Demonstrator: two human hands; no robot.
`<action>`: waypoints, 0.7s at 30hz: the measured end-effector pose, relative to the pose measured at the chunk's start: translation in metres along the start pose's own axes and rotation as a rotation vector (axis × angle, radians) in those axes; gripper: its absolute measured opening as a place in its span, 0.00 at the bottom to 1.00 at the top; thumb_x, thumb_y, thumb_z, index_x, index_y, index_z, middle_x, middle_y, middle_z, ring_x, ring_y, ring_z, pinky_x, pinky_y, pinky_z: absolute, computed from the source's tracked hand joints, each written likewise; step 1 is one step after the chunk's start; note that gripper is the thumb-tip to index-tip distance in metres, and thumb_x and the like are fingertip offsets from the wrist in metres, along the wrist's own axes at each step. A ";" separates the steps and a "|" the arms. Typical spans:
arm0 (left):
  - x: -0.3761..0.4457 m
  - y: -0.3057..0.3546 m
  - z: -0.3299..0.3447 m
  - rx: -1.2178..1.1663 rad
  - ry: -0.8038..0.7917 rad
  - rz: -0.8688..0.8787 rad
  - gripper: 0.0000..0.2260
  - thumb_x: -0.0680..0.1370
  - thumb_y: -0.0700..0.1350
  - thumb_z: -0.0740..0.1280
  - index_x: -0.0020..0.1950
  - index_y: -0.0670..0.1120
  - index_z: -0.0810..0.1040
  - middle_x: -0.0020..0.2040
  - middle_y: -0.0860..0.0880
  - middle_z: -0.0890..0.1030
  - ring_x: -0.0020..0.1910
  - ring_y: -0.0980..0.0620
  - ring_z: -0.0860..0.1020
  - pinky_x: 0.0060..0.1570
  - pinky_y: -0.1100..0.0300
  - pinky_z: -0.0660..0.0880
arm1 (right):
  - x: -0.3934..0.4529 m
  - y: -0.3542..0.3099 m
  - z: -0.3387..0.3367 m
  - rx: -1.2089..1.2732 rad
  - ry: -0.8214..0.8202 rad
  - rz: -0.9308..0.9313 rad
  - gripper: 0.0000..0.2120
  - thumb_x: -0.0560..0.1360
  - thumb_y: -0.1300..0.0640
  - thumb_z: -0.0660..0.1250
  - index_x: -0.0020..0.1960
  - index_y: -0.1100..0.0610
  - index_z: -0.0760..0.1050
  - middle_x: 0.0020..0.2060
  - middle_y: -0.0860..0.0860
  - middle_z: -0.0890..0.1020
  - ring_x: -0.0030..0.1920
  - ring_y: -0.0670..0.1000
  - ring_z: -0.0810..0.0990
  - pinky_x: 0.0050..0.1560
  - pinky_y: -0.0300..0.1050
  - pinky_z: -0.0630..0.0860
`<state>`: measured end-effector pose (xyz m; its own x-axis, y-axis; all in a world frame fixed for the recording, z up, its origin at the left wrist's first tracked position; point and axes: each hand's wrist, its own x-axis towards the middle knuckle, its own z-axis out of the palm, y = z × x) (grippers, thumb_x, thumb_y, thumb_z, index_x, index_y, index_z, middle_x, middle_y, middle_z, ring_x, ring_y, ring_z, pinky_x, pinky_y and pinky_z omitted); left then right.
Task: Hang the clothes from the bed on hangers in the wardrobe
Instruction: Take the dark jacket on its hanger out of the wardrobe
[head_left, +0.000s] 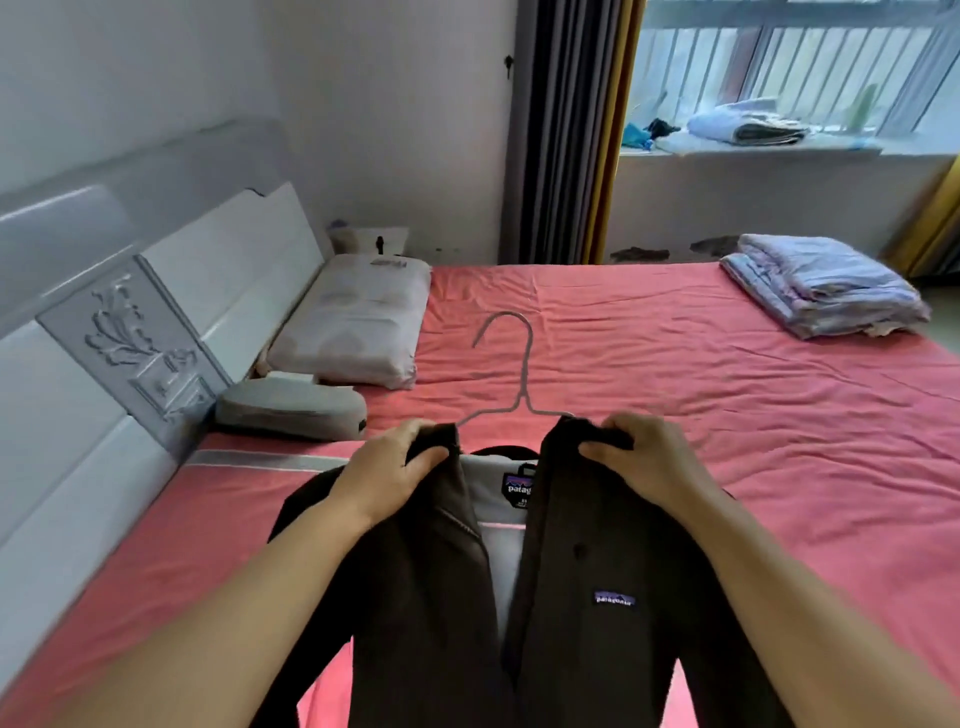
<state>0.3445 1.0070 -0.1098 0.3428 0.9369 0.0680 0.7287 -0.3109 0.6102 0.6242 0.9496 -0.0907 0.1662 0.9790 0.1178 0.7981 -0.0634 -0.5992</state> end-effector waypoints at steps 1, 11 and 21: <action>0.016 -0.007 0.014 0.006 -0.030 -0.012 0.17 0.77 0.49 0.66 0.65 0.49 0.73 0.62 0.49 0.77 0.62 0.50 0.74 0.63 0.55 0.68 | 0.013 0.018 0.013 0.025 -0.008 0.020 0.11 0.70 0.51 0.72 0.34 0.50 0.71 0.30 0.45 0.72 0.38 0.51 0.72 0.36 0.45 0.62; 0.127 -0.084 0.153 0.084 -0.200 -0.235 0.21 0.77 0.40 0.65 0.70 0.46 0.65 0.66 0.44 0.72 0.65 0.44 0.70 0.62 0.57 0.64 | 0.102 0.162 0.150 0.198 0.039 0.237 0.16 0.67 0.55 0.75 0.49 0.56 0.71 0.45 0.50 0.73 0.46 0.51 0.71 0.46 0.42 0.64; 0.203 -0.161 0.273 0.203 -0.032 -0.297 0.08 0.77 0.42 0.65 0.54 0.44 0.69 0.54 0.43 0.77 0.57 0.41 0.74 0.57 0.52 0.64 | 0.130 0.244 0.263 -0.014 -0.006 0.189 0.17 0.68 0.53 0.73 0.55 0.54 0.73 0.63 0.52 0.71 0.64 0.54 0.69 0.64 0.51 0.58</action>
<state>0.4591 1.2038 -0.4098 0.1147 0.9866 -0.1157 0.9011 -0.0543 0.4302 0.6881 1.1122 -0.4299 0.3107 0.9505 -0.0007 0.7608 -0.2491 -0.5992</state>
